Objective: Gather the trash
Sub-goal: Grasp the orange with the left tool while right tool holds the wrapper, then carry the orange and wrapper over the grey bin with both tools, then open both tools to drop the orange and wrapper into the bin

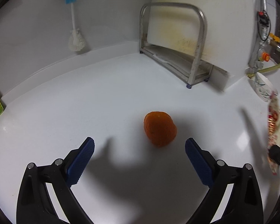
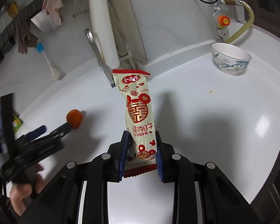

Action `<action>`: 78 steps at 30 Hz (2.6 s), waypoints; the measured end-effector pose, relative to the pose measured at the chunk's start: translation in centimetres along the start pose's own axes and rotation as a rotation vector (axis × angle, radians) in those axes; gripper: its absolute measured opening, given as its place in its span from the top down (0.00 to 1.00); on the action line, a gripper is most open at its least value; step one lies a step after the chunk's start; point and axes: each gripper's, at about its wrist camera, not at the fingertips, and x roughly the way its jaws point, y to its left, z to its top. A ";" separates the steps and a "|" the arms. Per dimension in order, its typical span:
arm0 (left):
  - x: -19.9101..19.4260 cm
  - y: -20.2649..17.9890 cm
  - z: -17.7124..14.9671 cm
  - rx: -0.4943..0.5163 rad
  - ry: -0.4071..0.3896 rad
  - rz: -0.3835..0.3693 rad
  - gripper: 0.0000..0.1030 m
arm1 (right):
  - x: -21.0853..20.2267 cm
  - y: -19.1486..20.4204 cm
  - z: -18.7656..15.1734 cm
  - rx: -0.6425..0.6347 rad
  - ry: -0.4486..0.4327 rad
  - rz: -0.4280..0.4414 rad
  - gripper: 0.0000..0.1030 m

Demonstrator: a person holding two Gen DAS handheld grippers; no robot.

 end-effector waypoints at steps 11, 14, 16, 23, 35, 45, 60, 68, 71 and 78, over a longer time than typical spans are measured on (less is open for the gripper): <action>3.2 -1.1 1.6 -0.010 0.089 0.027 0.35 | -0.6 -0.5 -0.1 0.009 -0.007 0.038 0.75; 2.7 -1.1 1.2 -0.005 0.075 0.000 0.59 | -0.6 -0.7 -0.2 0.014 -0.004 0.048 0.75; 2.2 -1.1 0.8 -0.005 0.074 -0.011 0.70 | -0.7 -0.8 -0.2 0.017 -0.004 0.055 0.75; -1.7 -0.4 -2.2 -0.004 0.055 -0.057 0.76 | -2.2 0.3 -1.9 0.004 0.000 0.067 0.75; -15.6 2.4 -10.9 0.056 -0.050 -0.095 0.76 | -10.5 3.8 -10.6 0.018 -0.006 0.071 0.75; -26.3 2.2 -21.4 0.147 -0.121 -0.150 0.76 | -20.6 6.5 -19.7 0.039 -0.108 0.027 0.75; -30.4 2.4 -31.8 0.148 -0.066 -0.211 0.76 | -24.9 8.5 -33.5 -0.001 -0.026 0.015 0.75; -29.3 1.8 -33.7 0.165 -0.007 -0.207 0.71 | -22.9 7.4 -35.8 0.021 0.051 0.003 0.74; -29.2 1.9 -33.8 0.157 -0.005 -0.196 0.64 | -22.6 7.3 -35.9 0.021 0.055 0.000 0.68; -29.6 2.3 -33.6 0.151 -0.035 -0.178 0.33 | -23.1 6.8 -35.6 0.030 0.022 -0.014 0.47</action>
